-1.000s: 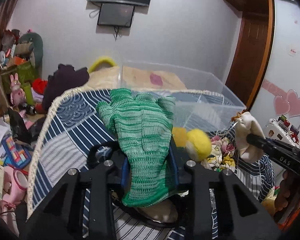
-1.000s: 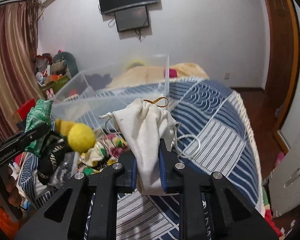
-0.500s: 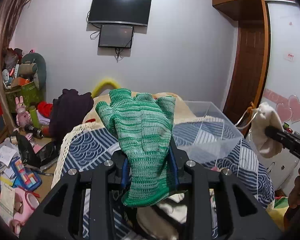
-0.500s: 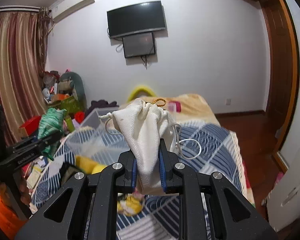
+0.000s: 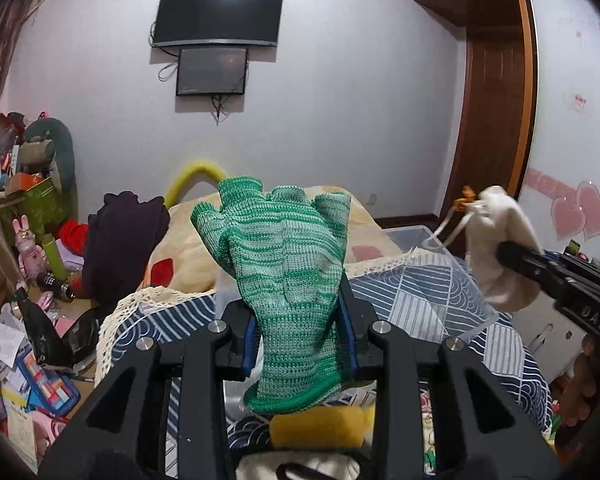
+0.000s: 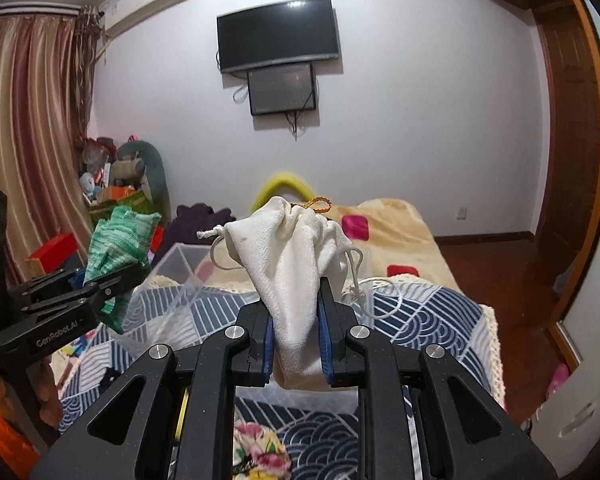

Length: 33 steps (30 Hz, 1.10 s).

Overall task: Organize soft objects
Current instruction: 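Lower the glove into the clear box with the left gripper while the right drops the pouch in, then grasp the yellow sponge with the left gripper while the right grasps the yellow felt ball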

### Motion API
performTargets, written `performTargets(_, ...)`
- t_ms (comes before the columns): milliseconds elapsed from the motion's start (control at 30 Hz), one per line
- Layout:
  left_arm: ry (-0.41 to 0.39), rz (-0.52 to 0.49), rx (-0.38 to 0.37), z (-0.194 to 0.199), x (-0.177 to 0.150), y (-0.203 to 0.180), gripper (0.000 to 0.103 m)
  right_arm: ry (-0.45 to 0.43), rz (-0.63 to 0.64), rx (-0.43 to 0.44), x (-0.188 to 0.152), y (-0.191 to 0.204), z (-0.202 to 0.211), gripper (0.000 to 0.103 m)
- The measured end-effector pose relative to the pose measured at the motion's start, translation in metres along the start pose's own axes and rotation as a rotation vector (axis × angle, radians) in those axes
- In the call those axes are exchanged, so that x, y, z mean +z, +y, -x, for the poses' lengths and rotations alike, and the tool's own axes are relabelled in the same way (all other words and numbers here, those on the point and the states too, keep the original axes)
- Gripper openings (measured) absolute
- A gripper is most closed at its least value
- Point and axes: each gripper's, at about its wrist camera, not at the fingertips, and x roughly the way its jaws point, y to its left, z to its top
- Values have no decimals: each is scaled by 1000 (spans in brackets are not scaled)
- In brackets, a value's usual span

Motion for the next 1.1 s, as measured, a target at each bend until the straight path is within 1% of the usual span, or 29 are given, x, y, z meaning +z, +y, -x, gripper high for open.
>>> performTargets(167,57,-27,-19,-25,1,-8,33,81,14,5,-6,6,-29,16)
performTargets(300,152,-53,-65,-52,0,-13,33,148,34,11,-13,6,-44,16)
performTargets(467,218,-93,-68,-72,-6,-21,33,214,53,11,-21,4,-58,16)
performTargets(533,229,-106,-61,-75,-8,-23,33,235,53,18,-25,2,-60,16)
performTargets(600,236,-111,-51,-76,-10,-24,36,252,57,26,-25,1,-61,17)
performTargets(633,241,-110,-50,-78,-9,-25,42,255,61,26,-25,0,-62,18)
performTargets(667,243,-103,-54,-78,-9,-25,53,256,68,27,-25,1,-61,19)
performTargets(700,241,-96,-53,-77,-9,-25,59,257,74,29,-26,2,-59,22)
performTargets(733,234,-90,-51,-75,-8,-24,68,258,75,34,-25,1,-58,25)
performTargets(767,219,-81,-48,-72,-7,-23,72,253,74,37,-24,0,-56,33)
performTargets(800,209,-77,-42,-69,-6,-22,72,240,74,37,-23,0,-51,41)
performTargets(833,202,-75,-41,-65,-6,-21,73,227,76,28,-22,-1,-50,44)
performTargets(867,194,-73,-39,-62,-4,-20,76,213,79,22,-20,-1,-46,48)
performTargets(900,182,-70,-39,-56,-2,-19,78,200,80,20,-18,0,-42,50)
performTargets(967,159,-66,-33,-48,2,-18,90,177,77,27,-15,0,-34,52)
performTargets(1033,119,-67,-19,-34,4,-16,97,151,77,30,-13,0,-23,58)
performTargets(1100,77,-77,-3,-20,5,-15,99,125,78,27,-12,0,-12,66)
